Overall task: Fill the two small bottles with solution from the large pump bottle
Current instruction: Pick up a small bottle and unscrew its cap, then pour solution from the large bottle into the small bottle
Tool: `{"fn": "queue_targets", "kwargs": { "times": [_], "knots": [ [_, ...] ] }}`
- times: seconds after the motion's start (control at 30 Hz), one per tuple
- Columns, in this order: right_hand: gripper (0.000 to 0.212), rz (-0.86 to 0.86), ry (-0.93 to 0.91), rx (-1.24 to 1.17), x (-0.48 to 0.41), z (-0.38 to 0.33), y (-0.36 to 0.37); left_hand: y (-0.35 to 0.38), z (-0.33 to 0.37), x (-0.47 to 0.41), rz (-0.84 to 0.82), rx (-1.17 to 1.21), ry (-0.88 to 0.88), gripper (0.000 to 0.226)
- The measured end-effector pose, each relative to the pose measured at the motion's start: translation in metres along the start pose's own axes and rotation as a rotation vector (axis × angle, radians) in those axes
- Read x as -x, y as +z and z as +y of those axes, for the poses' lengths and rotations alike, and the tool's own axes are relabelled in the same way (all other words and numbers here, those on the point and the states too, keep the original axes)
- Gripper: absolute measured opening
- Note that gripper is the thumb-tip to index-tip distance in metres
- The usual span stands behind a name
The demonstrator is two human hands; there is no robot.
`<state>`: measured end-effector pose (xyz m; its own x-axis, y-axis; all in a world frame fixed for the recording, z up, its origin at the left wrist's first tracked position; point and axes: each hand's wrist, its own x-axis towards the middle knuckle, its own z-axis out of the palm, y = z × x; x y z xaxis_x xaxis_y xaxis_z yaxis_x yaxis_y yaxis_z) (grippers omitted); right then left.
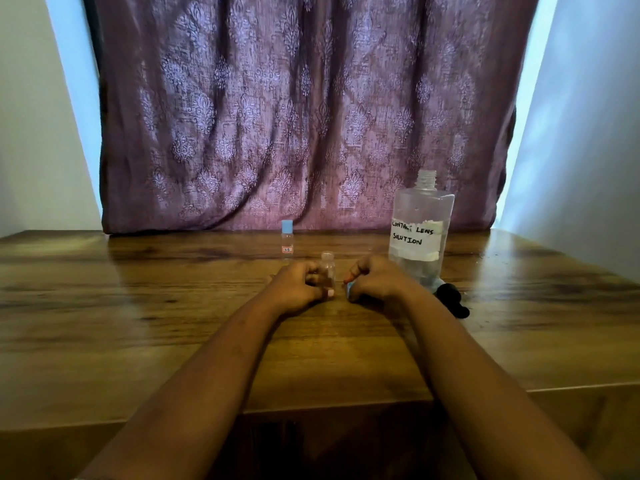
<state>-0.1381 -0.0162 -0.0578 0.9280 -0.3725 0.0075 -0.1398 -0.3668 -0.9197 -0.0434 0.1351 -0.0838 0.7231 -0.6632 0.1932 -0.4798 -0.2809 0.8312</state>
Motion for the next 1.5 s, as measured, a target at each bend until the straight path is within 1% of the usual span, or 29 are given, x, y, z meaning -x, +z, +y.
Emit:
{"fn": "queue_targets", "kwargs": {
  "times": [0.13, 0.2, 0.23, 0.27, 0.37, 0.4, 0.43, 0.47, 0.5, 0.53, 0.57, 0.6, 0.63, 0.67, 0.7, 0.73, 0.77, 0.8, 0.87, 1.0, 1.1, 1.2, 1.27, 1.37, 1.5],
  "knots": [
    [0.033, -0.112, 0.005, 0.113, 0.001, -0.001, -0.005, 0.000, 0.003, 0.001, -0.001, -0.016, 0.002, 0.029],
    [0.028, -0.129, -0.023, -0.033, 0.002, -0.003, -0.007, 0.001, 0.003, 0.002, -0.005, -0.018, -0.008, 0.029],
    [0.020, -0.059, -0.110, -0.088, 0.002, -0.005, -0.008, 0.001, 0.004, 0.003, -0.010, -0.011, -0.015, 0.028],
    [0.011, 0.078, -0.254, -0.112, 0.003, -0.009, -0.010, 0.001, 0.005, 0.004, -0.012, -0.008, -0.023, 0.029],
    [0.010, 0.565, -0.652, -0.314, 0.009, -0.019, -0.018, 0.001, 0.008, 0.007, -0.015, -0.059, -0.038, 0.042],
    [0.007, 0.735, -0.740, -0.341, 0.013, -0.020, -0.022, 0.002, 0.008, 0.007, -0.008, -0.082, -0.038, 0.045],
    [0.005, 0.898, -0.795, -0.320, 0.015, -0.020, -0.025, 0.001, 0.007, 0.007, 0.002, -0.107, -0.038, 0.046],
    [0.008, 1.047, -0.804, -0.276, 0.014, -0.017, -0.029, 0.002, 0.006, 0.006, 0.015, -0.133, -0.038, 0.047],
    [0.017, 1.168, -0.763, -0.233, 0.012, -0.014, -0.033, 0.001, 0.004, 0.005, 0.028, -0.159, -0.039, 0.048],
    [0.030, 1.248, -0.650, -0.201, 0.011, -0.014, -0.037, 0.001, 0.003, 0.003, 0.037, -0.167, -0.042, 0.048],
    [0.047, 1.269, -0.490, -0.182, 0.008, -0.011, -0.042, 0.002, 0.002, 0.002, 0.036, -0.165, -0.044, 0.049],
    [0.066, 1.220, -0.341, -0.163, 0.004, -0.009, -0.047, 0.002, 0.001, 0.001, 0.030, -0.167, -0.045, 0.049],
    [0.083, 1.114, -0.243, -0.154, 0.000, -0.005, -0.051, 0.002, 0.000, -0.001, 0.021, -0.181, -0.046, 0.047],
    [0.095, 0.984, -0.198, -0.167, -0.005, 0.000, -0.052, 0.003, 0.000, -0.001, 0.012, -0.204, -0.049, 0.045],
    [0.099, 0.863, -0.191, -0.194, -0.009, 0.005, -0.053, 0.003, -0.001, -0.002, 0.009, -0.224, -0.050, 0.041],
    [0.095, 0.776, -0.198, -0.222, -0.012, 0.009, -0.052, 0.003, -0.002, -0.002, 0.004, -0.236, -0.052, 0.036],
    [0.086, 0.735, -0.201, -0.231, -0.012, 0.010, -0.052, 0.003, -0.002, -0.002, 0.004, -0.246, -0.052, 0.031],
    [0.077, 0.734, -0.202, -0.216, -0.012, 0.011, -0.051, 0.003, -0.001, -0.001, 0.003, -0.255, -0.050, 0.028],
    [0.071, 0.747, -0.243, -0.158, -0.009, 0.008, -0.050, 0.003, 0.001, 0.000, 0.013, -0.264, -0.043, 0.029],
    [0.075, 0.749, -0.409, 0.039, -0.008, 0.005, -0.042, 0.004, 0.007, 0.003, 0.016, -0.203, -0.021, 0.042],
    [0.075, 0.766, -0.450, 0.232, -0.010, 0.005, -0.033, 0.002, 0.013, 0.008, 0.017, -0.200, -0.017, 0.049],
    [0.067, 0.773, -0.499, 0.305, -0.011, 0.006, -0.031, -0.001, 0.017, 0.012, 0.043, -0.195, -0.033, 0.060],
    [0.065, 0.733, -0.517, 0.355, -0.010, 0.007, -0.029, -0.002, 0.017, 0.014, 0.049, -0.163, -0.032, 0.058],
    [0.073, 0.665, -0.498, 0.489, -0.007, 0.006, -0.027, -0.001, 0.019, 0.016, 0.058, -0.093, -0.018, 0.048],
    [0.067, 0.654, -0.493, 0.662, -0.006, 0.009, -0.028, 0.000, 0.013, 0.013, 0.132, 0.009, 0.000, 0.042]
  ]
}}
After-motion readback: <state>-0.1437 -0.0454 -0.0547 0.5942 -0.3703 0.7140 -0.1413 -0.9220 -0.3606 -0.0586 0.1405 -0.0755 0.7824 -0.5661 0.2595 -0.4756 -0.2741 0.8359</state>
